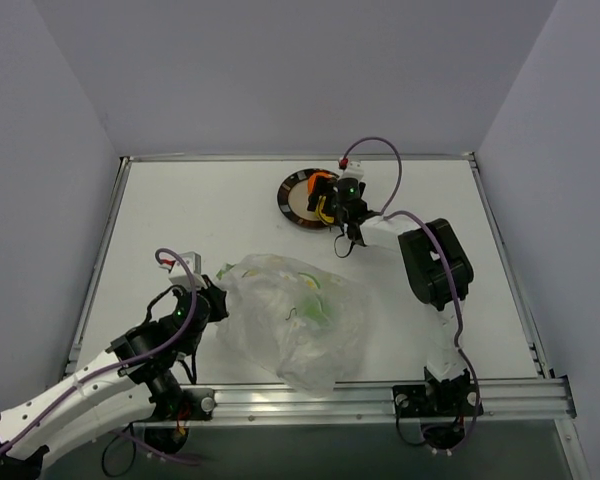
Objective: Take the fake fruits out of the plastic bag
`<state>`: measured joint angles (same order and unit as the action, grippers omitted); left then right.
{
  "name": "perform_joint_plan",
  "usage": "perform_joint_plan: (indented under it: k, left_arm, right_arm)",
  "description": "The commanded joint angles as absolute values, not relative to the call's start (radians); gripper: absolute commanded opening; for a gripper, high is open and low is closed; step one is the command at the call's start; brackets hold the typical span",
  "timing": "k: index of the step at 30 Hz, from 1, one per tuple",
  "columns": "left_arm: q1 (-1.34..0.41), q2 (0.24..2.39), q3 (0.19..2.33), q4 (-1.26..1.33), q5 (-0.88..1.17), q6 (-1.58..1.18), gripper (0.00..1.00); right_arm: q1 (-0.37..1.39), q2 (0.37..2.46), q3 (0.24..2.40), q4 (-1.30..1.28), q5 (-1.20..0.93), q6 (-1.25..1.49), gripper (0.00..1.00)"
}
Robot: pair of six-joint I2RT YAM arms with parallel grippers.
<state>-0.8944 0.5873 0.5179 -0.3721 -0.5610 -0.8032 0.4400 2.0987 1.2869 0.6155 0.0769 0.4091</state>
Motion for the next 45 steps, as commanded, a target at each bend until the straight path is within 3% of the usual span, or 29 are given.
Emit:
perform_joint_plan:
  k: [1, 5, 11, 18, 19, 20, 22, 23, 25, 31, 34, 40, 45]
  left_arm:
    - [-0.887, 0.595, 0.540, -0.333, -0.548, -0.796, 0.02]
    - [-0.887, 0.604, 0.543, -0.319, -0.545, -0.785, 0.02]
    - [-0.887, 0.612, 0.554, -0.281, -0.523, -0.782, 0.02]
    - [-0.902, 0.629, 0.538, -0.192, -0.474, -0.759, 0.02]
    - [-0.905, 0.638, 0.535, -0.175, -0.468, -0.758, 0.02]
    - [-0.907, 0.644, 0.532, -0.141, -0.460, -0.756, 0.02]
    - [-0.910, 0.663, 0.526, -0.115, -0.446, -0.761, 0.02]
    - [-0.914, 0.670, 0.525, -0.091, -0.445, -0.764, 0.02]
    - [-0.917, 0.687, 0.526, -0.065, -0.431, -0.770, 0.02]
    - [-0.925, 0.703, 0.520, -0.025, -0.436, -0.776, 0.02]
    - [-0.925, 0.710, 0.512, -0.017, -0.442, -0.779, 0.02]
    - [-0.925, 0.696, 0.496, 0.017, -0.437, -0.790, 0.02]
    - [-0.928, 0.687, 0.476, 0.014, -0.410, -0.795, 0.02]
  right_arm:
    - [0.446, 2.068, 1.312, 0.634, 0.066, 0.425, 0.94]
    - [0.443, 2.014, 1.279, 0.623, 0.078, 0.428, 1.00]
    - [0.446, 1.841, 1.143, 0.583, 0.092, 0.423, 1.00]
    - [0.471, 1.340, 0.875, 0.433, 0.210, 0.453, 0.97]
    - [0.491, 1.286, 0.862, 0.379, 0.207, 0.448, 0.92]
    - [0.518, 1.229, 0.862, 0.349, 0.209, 0.443, 0.70]
    - [0.654, 1.105, 0.883, 0.246, 0.224, 0.428, 0.40]
    - [0.711, 1.076, 0.925, 0.211, 0.232, 0.426, 0.20]
    - [0.888, 1.037, 0.975, 0.079, 0.265, 0.431, 0.11]
    - [1.276, 1.060, 1.045, -0.060, 0.308, 0.555, 0.11]
    - [1.359, 1.097, 1.035, -0.064, 0.379, 0.594, 0.11]
    - [1.353, 1.225, 1.034, -0.149, 0.527, 0.635, 0.14]
    - [1.225, 1.285, 0.976, -0.209, 0.560, 0.681, 0.15]
